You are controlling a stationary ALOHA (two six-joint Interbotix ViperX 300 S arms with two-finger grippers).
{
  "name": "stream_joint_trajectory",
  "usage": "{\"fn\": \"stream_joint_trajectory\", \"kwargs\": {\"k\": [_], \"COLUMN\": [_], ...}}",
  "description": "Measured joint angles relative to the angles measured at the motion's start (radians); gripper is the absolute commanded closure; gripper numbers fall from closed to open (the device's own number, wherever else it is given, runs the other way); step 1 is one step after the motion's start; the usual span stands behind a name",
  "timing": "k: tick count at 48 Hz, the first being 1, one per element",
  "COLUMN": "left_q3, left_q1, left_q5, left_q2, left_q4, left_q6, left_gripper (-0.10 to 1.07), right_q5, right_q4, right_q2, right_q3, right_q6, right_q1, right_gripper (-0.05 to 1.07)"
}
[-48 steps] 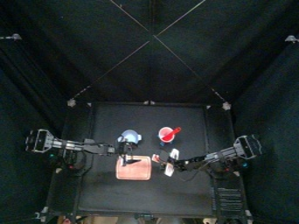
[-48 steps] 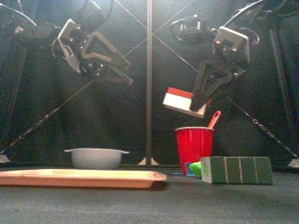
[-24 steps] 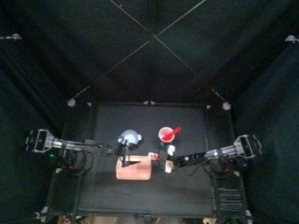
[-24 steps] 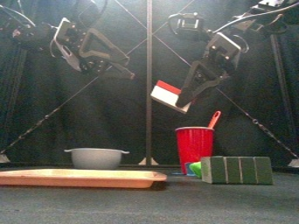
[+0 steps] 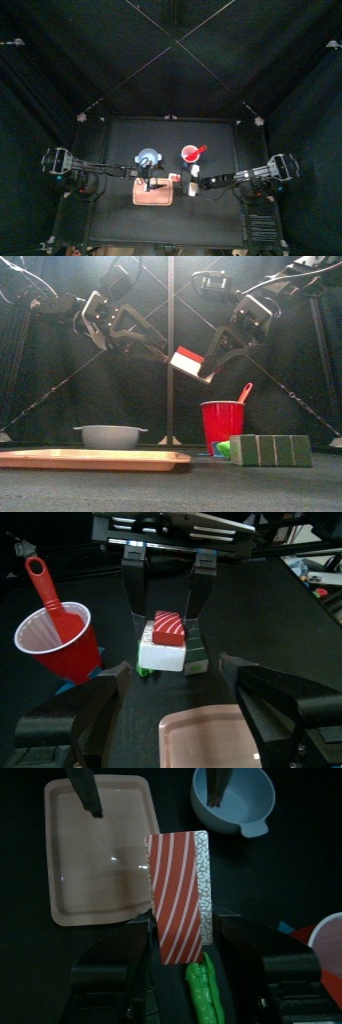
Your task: Hand over salmon sushi
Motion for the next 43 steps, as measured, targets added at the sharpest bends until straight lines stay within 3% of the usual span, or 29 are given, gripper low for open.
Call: {"fn": "stream_joint_trajectory", "kwargs": {"k": [16,29,43], "left_q3": [-0.077,-0.098,-0.098], "left_q1": [0.014,0.015,0.017], "left_q5": [-0.011,-0.011,-0.011], "left_q2": [0.114,0.132,0.132], "left_q4": [0.035,0.061,0.061], "left_q6": [0.002,0.000,0.003], "left_gripper": [-0.06,-0.03,0.18], "right_q5": [-0.014,-0.014,-0.015], "right_q4": [0.009,0.025,0.028], "right_q2": [0.000,0.000,0.002], "right_q3": [0.002,0.002,0.002], "right_q6": [0.000,0.002,0.000], "right_q1": [0.000,0.000,0.000], "right_gripper": [0.38,0.38,0.38]}}
